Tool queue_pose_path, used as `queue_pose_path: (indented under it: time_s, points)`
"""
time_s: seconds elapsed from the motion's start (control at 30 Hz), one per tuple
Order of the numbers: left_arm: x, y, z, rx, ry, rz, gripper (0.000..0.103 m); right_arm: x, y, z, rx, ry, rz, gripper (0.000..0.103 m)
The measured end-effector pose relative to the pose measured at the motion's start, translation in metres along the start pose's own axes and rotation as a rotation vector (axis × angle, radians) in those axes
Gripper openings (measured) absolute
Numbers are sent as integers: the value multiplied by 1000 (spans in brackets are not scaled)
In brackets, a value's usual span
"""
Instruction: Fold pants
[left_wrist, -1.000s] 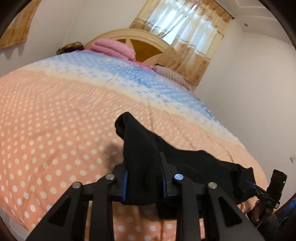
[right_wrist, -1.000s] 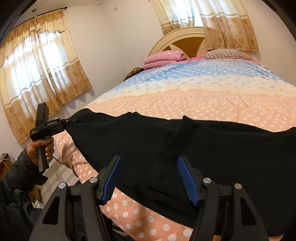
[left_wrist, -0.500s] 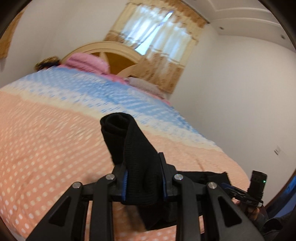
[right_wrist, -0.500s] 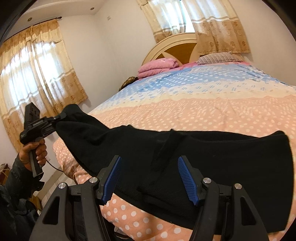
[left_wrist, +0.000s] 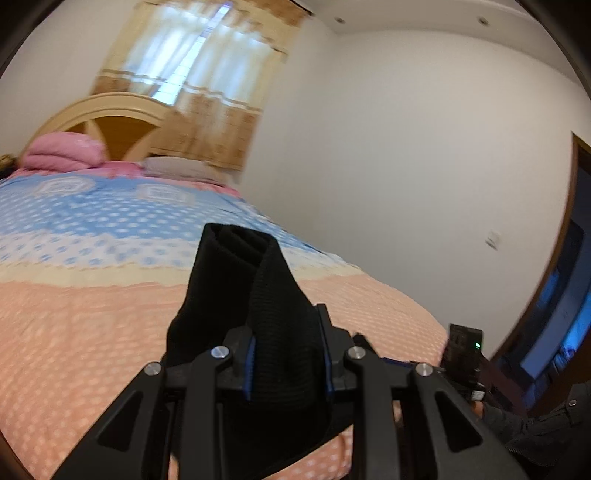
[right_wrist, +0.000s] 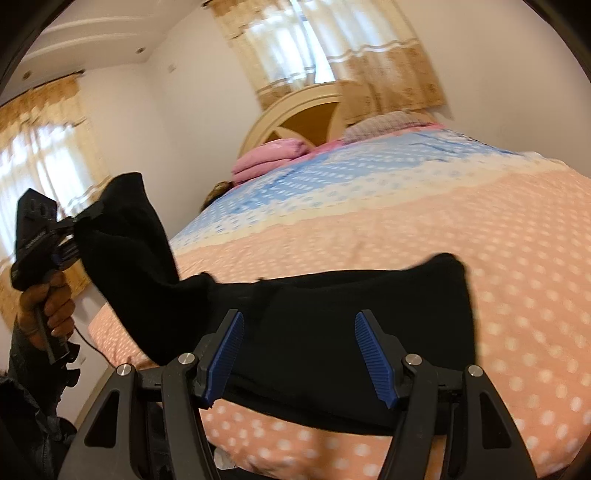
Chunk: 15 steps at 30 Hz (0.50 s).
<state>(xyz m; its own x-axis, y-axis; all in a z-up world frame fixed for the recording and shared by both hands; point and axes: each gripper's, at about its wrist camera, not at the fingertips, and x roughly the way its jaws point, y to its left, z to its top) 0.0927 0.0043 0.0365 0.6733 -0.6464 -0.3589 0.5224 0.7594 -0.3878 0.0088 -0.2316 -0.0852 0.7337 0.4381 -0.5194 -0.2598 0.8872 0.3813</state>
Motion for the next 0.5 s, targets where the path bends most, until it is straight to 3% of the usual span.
queue_pose_path:
  time_s: [0.33,0.5]
  points:
    - [103,-70,-15,115,217,-124,27,-22,-65,4,185,-76,-111,65]
    - [151,-90,-46,155,342,-112,27,-27,-82,4,240,-94,-138,65]
